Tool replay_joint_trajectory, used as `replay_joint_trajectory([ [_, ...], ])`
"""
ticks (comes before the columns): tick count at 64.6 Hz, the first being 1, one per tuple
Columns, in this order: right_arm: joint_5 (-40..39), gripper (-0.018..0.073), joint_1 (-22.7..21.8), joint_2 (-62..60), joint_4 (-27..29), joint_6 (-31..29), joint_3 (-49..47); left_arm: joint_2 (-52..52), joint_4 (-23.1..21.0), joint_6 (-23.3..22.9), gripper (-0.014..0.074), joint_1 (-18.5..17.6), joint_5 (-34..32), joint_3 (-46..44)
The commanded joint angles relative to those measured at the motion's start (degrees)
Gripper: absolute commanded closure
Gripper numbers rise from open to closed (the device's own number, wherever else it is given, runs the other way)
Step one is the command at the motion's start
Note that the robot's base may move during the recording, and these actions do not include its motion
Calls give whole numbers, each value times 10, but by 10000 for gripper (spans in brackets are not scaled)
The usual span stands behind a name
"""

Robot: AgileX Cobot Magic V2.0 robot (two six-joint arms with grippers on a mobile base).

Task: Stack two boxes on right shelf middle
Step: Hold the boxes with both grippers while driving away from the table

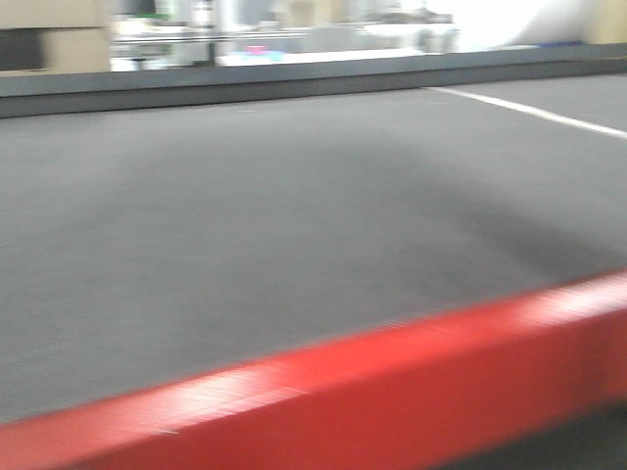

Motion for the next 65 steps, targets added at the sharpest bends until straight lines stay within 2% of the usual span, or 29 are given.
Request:
replay_joint_trajectory([
  [1,-21,712,-4,-7,-20,-10,-7,-9,13,-2,708,3,-33,-10],
  [65,-21,712,-4,-7,-20,-10,-7,-9,13,-2,708,3,-33,-10],
])
